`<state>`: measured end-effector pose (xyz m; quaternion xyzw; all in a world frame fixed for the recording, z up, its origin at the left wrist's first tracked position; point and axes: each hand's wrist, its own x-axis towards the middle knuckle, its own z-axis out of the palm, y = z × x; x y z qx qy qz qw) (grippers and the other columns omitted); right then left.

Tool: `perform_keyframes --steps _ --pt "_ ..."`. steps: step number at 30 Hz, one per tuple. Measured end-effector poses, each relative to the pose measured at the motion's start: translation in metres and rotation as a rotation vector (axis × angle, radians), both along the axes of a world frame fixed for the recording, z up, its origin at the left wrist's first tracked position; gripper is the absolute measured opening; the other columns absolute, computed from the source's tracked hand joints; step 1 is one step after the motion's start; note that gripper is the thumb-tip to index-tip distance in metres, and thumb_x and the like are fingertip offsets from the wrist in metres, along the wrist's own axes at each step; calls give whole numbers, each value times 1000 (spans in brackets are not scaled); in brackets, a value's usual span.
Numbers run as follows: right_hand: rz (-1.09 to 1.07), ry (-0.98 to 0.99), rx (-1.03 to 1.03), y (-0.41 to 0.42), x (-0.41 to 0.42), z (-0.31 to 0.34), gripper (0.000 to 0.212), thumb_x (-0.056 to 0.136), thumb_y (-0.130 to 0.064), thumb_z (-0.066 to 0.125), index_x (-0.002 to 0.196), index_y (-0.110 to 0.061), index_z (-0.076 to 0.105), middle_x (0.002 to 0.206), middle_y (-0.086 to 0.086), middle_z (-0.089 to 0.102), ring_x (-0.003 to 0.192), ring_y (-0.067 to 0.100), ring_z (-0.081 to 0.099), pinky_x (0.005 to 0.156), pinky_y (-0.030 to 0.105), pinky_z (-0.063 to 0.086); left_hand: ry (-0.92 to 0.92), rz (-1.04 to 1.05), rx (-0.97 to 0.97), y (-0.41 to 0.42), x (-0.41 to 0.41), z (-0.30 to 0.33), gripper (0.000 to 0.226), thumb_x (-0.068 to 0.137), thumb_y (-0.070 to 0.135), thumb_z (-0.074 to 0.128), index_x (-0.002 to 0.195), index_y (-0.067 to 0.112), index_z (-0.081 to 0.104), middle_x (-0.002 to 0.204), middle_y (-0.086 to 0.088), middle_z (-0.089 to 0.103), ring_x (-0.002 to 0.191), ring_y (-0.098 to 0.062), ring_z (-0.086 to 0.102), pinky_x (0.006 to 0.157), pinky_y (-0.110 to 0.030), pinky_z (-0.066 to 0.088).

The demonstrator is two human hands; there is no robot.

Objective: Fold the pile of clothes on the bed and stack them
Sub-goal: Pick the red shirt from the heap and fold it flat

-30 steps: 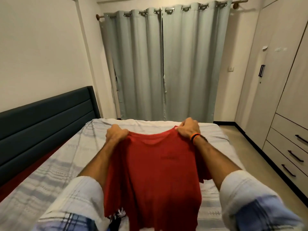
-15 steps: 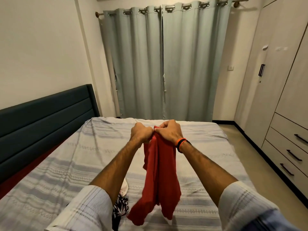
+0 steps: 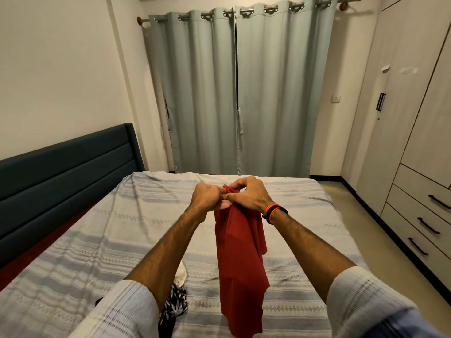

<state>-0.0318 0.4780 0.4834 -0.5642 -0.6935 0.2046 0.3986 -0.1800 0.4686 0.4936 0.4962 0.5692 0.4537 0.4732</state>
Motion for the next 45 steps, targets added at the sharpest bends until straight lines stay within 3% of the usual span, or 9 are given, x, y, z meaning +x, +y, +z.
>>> perform_keyframes --steps 3,8,11,14,18,26,30,39,45 --pt "-90 -14 39 3 -3 -4 15 73 -30 77 85 -21 79 84 -7 75 82 9 67 80 28 56 13 -76 15 -3 1 -3 17 87 -11 59 93 -1 72 79 -16 72 57 -18 70 55 -26 59" --pt "-39 4 41 2 -3 -7 17 76 -25 70 89 -30 80 89 -11 76 89 7 66 83 27 53 342 76 292 12 -17 -20 12 73 20 83 83 21 75 83 4 74 81 -13 69 81 -33 59" --pt "75 51 49 -2 -1 -4 15 81 -19 72 92 -26 80 91 -11 76 87 2 65 77 18 48 366 -56 400 16 -26 -22 37 74 26 84 106 15 69 104 3 69 99 -12 63 90 -28 50" --pt "110 100 55 -3 0 -2 12 81 -15 73 89 -21 79 87 -8 74 79 3 63 75 19 47 315 -237 390 16 -27 -19 26 79 31 79 99 15 73 88 -4 73 81 -13 67 74 -29 52" --pt "155 243 5 -3 3 -1 18 82 -5 73 90 -20 66 75 -4 69 72 9 64 77 27 53 383 -160 435 20 -28 -18 25 77 44 73 78 20 65 63 -1 63 54 -12 54 47 -25 41" --pt "159 124 64 -17 5 -5 30 75 2 67 91 -18 53 77 -8 61 64 5 54 63 15 46 554 -212 649 21 -30 -12 17 84 34 71 80 26 57 75 3 67 68 -12 62 62 -24 47" --pt "116 126 65 -20 3 -22 28 70 1 65 86 -21 59 80 -14 61 63 6 56 59 17 47 618 -217 718 21 -33 -2 11 83 32 72 84 26 63 84 4 71 82 -12 67 68 -22 50" --pt "14 156 125 -20 1 -50 21 76 -4 72 74 -25 72 75 -11 72 65 -1 64 65 10 49 722 -250 761 23 -41 16 7 82 26 75 83 22 68 81 8 71 80 -10 67 73 -25 51" --pt "51 89 140 -21 -4 -58 17 80 -11 72 92 -20 80 87 -15 73 77 -10 61 68 2 41 742 -240 794 22 -44 19 11 81 30 74 83 21 69 80 7 71 79 -11 67 74 -30 55"
